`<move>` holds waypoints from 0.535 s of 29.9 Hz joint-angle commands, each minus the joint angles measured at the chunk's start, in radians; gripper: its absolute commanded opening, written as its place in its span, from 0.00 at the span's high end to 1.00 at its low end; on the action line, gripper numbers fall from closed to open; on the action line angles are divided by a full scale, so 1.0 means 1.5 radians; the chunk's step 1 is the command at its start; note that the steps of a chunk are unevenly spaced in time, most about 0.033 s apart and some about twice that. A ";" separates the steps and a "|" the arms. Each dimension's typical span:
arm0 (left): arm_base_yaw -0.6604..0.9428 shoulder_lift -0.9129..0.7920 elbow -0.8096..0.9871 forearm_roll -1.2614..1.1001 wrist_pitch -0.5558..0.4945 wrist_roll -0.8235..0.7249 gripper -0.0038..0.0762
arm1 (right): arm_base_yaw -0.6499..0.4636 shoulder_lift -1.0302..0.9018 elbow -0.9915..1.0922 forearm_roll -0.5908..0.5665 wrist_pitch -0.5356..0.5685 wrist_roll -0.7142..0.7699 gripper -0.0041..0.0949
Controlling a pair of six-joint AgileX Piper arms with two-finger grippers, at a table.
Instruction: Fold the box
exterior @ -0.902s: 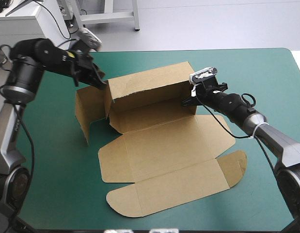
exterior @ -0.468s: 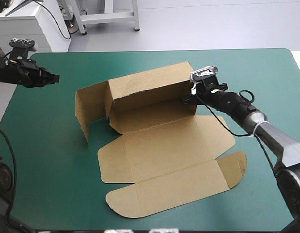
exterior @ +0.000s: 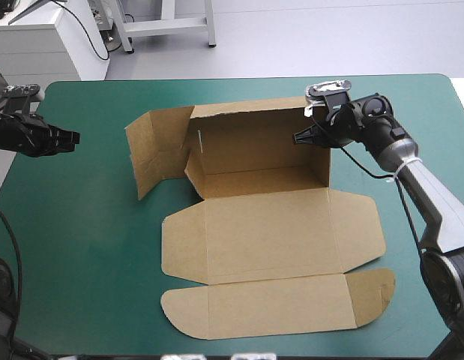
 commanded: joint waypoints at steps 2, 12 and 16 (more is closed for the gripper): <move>0.000 -0.035 -0.016 -0.038 -0.009 -0.004 0.96 | -0.004 -0.032 -0.059 -0.022 0.132 0.021 0.96; 0.000 -0.033 -0.016 -0.063 -0.005 -0.004 0.96 | -0.003 -0.039 -0.071 0.117 0.233 0.004 0.96; -0.001 -0.033 -0.016 -0.066 -0.003 -0.004 0.96 | -0.003 -0.029 -0.071 0.110 0.233 0.004 0.96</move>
